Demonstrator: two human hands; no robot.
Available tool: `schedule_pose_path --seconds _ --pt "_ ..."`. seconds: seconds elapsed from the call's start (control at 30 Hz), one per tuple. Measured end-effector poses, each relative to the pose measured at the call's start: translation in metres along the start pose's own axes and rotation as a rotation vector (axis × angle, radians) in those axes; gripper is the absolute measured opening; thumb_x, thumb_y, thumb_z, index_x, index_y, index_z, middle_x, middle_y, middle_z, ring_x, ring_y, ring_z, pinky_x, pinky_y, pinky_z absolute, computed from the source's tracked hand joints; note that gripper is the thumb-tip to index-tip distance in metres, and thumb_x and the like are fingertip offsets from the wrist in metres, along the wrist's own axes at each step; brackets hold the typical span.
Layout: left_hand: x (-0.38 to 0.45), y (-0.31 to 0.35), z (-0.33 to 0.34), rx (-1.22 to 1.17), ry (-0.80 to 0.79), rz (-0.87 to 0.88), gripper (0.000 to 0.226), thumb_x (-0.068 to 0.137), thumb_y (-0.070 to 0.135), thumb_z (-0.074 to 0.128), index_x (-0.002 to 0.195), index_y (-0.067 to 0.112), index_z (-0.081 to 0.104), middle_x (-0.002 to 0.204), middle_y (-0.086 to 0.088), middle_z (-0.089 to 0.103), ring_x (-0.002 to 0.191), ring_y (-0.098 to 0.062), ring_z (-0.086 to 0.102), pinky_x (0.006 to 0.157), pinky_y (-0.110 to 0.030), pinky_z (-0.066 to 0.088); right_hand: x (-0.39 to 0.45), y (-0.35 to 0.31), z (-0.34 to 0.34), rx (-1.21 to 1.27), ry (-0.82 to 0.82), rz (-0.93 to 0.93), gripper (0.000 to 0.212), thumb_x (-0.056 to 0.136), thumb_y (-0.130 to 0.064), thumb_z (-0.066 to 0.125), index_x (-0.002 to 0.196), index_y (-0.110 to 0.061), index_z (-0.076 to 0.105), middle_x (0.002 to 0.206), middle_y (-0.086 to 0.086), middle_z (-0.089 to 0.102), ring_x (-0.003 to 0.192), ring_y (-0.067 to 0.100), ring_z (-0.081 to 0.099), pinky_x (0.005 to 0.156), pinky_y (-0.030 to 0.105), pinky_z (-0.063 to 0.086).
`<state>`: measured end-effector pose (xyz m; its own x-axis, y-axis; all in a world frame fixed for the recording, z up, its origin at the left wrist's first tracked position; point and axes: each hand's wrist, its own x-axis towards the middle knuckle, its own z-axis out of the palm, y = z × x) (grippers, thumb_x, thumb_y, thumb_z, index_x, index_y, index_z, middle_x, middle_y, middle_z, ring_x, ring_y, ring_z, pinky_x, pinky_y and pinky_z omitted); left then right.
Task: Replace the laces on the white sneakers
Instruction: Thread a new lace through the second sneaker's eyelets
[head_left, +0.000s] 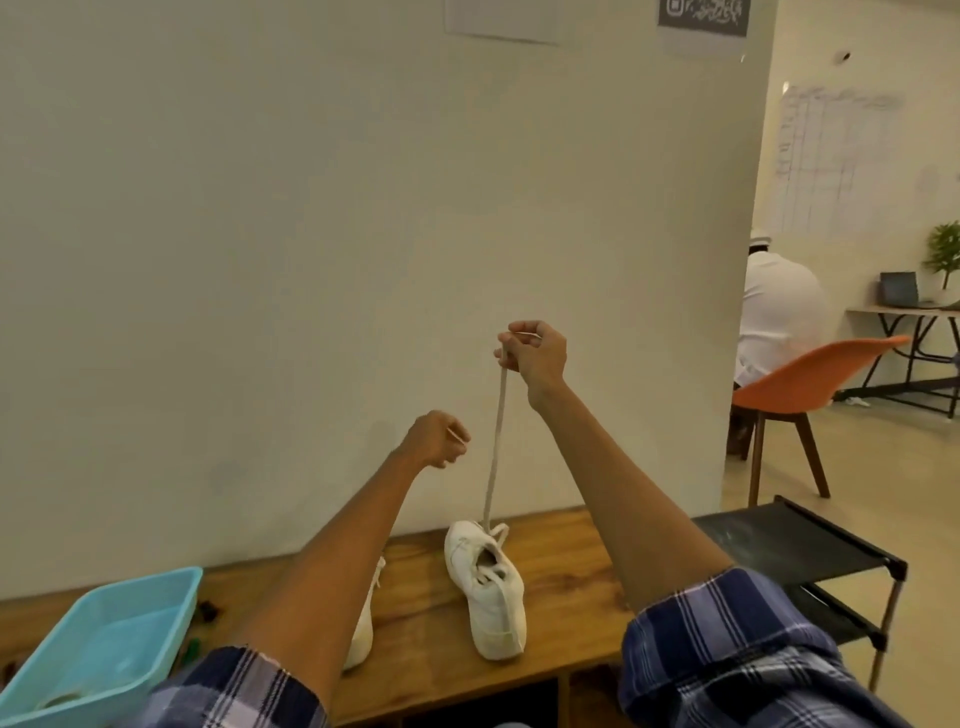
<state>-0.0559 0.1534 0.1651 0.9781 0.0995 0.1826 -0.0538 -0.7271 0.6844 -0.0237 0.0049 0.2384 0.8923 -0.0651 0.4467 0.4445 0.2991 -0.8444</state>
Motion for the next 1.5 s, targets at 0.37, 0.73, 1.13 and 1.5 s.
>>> schedule_pose_path --seconds 0.37,0.73,1.13,1.5 --pt "-0.021 -0.078 0.124 0.191 -0.545 -0.013 0.031 0.077 0.0 0.073 0.106 0.01 0.066 0.104 -0.003 0.059 0.096 -0.018 0.059 0.072 -0.02 0.052 0.001 0.064 -0.042 -0.062 0.035 0.071 0.015 0.085 0.013 0.056 0.092 0.0 0.057 0.071 0.008 0.058 0.053 0.016 0.056 0.057 0.02 0.055" --pt "0.016 -0.009 0.045 -0.381 0.244 0.126 0.022 0.091 -0.006 0.047 0.09 0.002 0.068 0.08 -0.006 0.065 0.069 -0.012 0.059 0.054 -0.011 0.047 0.012 0.065 -0.051 -0.156 -0.072 0.036 0.011 0.088 0.011 0.054 0.094 0.004 0.061 0.073 0.007 0.058 0.053 0.008 0.059 0.061 0.015 0.053" --pt "0.031 0.082 -0.028 -0.661 0.438 0.176 0.017 0.095 0.008 0.053 0.096 -0.003 0.066 0.081 -0.011 0.067 0.062 -0.018 0.064 0.064 -0.027 0.058 0.02 0.001 0.003 -0.084 -0.174 -0.127 0.012 0.084 0.007 0.063 0.094 -0.001 0.065 0.074 0.006 0.064 0.067 0.017 0.064 0.075 0.028 0.057" --pt "0.036 0.101 -0.047 -0.556 0.513 0.291 0.016 0.093 0.005 0.056 0.082 0.003 0.068 0.082 -0.019 0.067 0.07 -0.028 0.066 0.071 -0.037 0.059 0.024 -0.026 0.017 0.017 -0.099 -0.149 0.011 0.083 0.006 0.064 0.089 -0.003 0.064 0.075 0.013 0.065 0.064 0.021 0.066 0.072 0.031 0.059"
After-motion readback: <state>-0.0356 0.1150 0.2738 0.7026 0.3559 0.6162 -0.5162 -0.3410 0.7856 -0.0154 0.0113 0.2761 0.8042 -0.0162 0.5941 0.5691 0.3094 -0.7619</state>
